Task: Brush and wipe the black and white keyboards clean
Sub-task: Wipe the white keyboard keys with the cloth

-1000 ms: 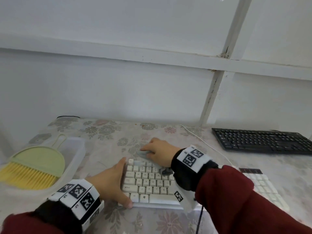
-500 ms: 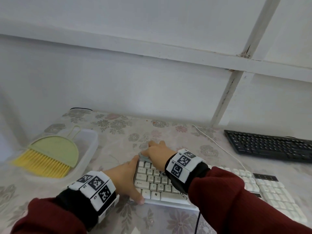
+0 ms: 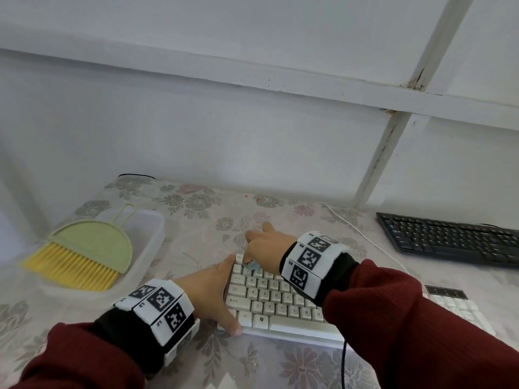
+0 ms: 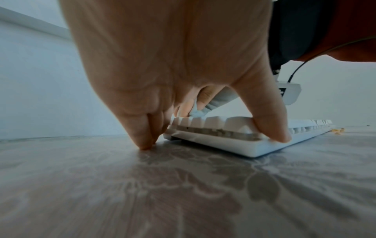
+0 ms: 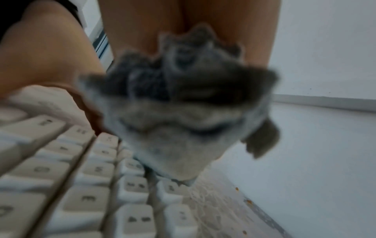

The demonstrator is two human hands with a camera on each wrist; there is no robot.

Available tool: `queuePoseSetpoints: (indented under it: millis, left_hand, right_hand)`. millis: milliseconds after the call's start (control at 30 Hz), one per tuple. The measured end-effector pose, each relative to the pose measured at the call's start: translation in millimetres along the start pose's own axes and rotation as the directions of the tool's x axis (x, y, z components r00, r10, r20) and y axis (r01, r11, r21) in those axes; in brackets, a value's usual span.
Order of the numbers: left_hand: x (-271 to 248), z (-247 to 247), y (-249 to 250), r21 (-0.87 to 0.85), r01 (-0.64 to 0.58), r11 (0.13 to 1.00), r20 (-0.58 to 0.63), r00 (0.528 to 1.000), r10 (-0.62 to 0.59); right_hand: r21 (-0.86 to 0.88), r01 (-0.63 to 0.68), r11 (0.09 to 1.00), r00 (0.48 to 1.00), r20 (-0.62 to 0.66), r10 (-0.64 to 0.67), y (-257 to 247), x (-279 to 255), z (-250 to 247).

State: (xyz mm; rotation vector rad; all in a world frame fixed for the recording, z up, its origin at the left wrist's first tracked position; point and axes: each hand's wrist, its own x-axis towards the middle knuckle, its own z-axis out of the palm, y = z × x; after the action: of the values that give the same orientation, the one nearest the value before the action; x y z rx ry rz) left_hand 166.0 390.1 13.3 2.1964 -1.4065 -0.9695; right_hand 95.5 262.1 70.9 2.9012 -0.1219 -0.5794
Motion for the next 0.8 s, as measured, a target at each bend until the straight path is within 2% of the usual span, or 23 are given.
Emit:
queuePoseSetpoints:
  millis: [167,233,333,400,467,567,667,800]
  left_hand:
    - [-2,0,1,-0.003,0.001,1.000,-0.003,1.000,-0.001]
    - [-3,-1,2,-0.009,0.006,1.000,0.002,1.000,-0.006]
    - [-5,0,5,0.010,0.019,1.000,0.012,1.000,-0.019]
    - [-6,-1,5,0.025,0.028,0.999,0.017,0.999,-0.028]
    - [-6,-2,7,0.027,0.033,0.999,0.022,0.999,-0.034]
    - [-6,-3,8,0.042,0.046,0.998,0.026,0.999,-0.048]
    - [-6,-2,9,0.049,0.061,0.997,0.035,0.997,-0.063]
    - [-8,-3,14,0.054,0.085,0.995,0.039,0.995,-0.087]
  right_hand:
    - [0.074,0.009,0.997,1.000,0.002,-0.009,10,6,-4]
    - [0.139,-0.062,0.988,0.998,0.017,0.060,14,8,-4]
    - [0.108,-0.195,0.975,0.976,0.118,0.183,32,4,-1]
    - [0.183,-0.215,0.959,0.976,0.078,0.204,49,-1,2]
    - [0.275,-0.168,0.946,0.985,0.009,0.173,58,-7,5]
    - [0.348,-0.083,0.934,0.994,-0.033,0.101,45,-15,9]
    - [0.379,-0.055,0.924,0.998,-0.011,0.063,29,-22,17]
    - [0.336,-0.058,0.940,0.996,-0.050,0.079,35,-30,33]
